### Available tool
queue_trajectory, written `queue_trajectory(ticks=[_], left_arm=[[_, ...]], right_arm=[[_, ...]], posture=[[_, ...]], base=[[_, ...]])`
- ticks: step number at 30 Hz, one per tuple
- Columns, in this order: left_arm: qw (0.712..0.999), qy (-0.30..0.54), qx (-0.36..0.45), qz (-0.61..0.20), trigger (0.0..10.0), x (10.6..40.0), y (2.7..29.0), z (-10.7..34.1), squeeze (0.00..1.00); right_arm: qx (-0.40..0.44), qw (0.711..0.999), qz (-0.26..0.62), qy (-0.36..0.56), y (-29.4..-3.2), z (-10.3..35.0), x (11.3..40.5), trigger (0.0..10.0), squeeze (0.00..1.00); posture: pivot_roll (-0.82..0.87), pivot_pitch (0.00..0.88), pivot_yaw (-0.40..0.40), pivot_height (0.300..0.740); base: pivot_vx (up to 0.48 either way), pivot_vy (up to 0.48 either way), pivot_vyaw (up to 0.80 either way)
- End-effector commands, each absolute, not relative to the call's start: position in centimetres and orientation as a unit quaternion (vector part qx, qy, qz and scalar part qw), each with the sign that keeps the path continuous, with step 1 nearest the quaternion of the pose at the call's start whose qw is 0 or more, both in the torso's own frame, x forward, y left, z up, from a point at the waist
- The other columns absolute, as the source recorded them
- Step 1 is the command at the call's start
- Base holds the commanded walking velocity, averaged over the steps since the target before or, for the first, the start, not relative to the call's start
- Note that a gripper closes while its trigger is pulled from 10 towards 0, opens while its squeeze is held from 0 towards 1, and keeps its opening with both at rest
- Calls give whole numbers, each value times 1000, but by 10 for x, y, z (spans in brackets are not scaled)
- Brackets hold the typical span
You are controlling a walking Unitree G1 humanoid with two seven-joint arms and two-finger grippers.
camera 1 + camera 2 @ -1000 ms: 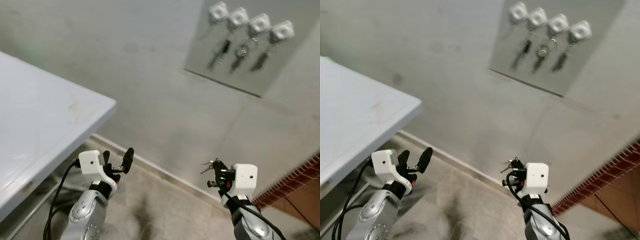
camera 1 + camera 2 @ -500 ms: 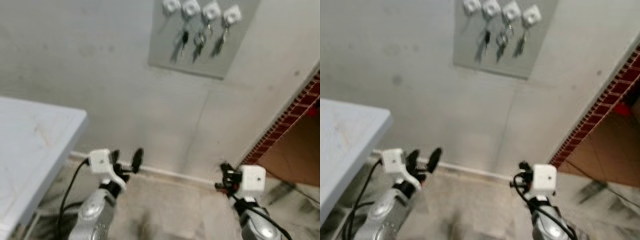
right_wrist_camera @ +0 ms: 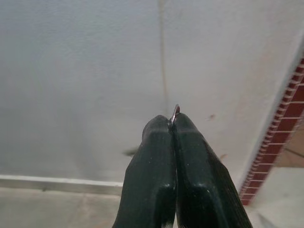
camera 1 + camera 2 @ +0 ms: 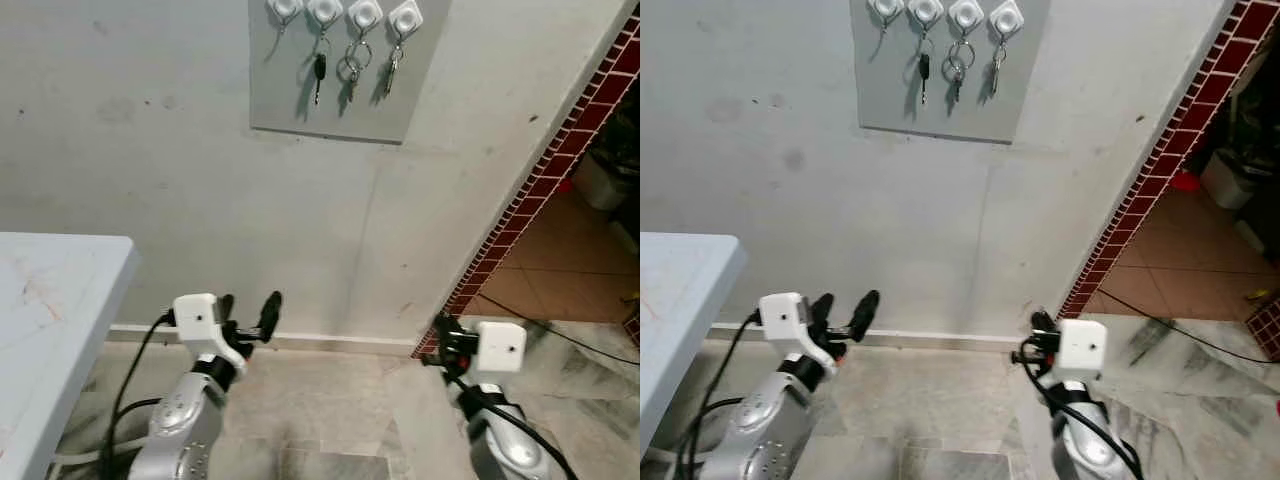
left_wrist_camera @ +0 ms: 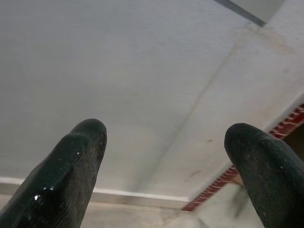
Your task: Hang keys on a hook
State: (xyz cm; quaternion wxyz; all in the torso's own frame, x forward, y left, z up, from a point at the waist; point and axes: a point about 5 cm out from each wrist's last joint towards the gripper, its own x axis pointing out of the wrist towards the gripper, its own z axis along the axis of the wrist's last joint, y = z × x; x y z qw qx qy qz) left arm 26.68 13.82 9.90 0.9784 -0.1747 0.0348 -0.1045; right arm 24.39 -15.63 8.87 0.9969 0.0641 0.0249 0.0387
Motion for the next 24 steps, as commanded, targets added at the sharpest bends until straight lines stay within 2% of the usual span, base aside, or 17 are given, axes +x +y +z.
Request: queue_trajectory(ticks=[1, 11, 19, 24], left_arm=[[980, 39, -167, -104, 10000, 271, 137, 100, 0], [982, 37, -142, -121, 10000, 288, 139, 110, 0], [980, 34, -142, -138, 10000, 292, 133, 113, 0], [980, 16, -141, -139, 10000, 298, 135, 122, 0]], right_arm=[[63, 997, 26, 23, -159, 88, 244, 10000, 0], [78, 997, 12, 3, -152, 86, 255, 10000, 0], [77, 997, 12, -8, -152, 87, 257, 10000, 0], [72, 996, 24, -38, -154, 103, 265, 10000, 0]], posture=[[6, 83, -20, 740], [8, 38, 56, 740], [7, 22, 61, 740], [10, 17, 42, 740]], base=[[0, 0, 0], [0, 0, 0], [0, 0, 0], [0, 0, 0]])
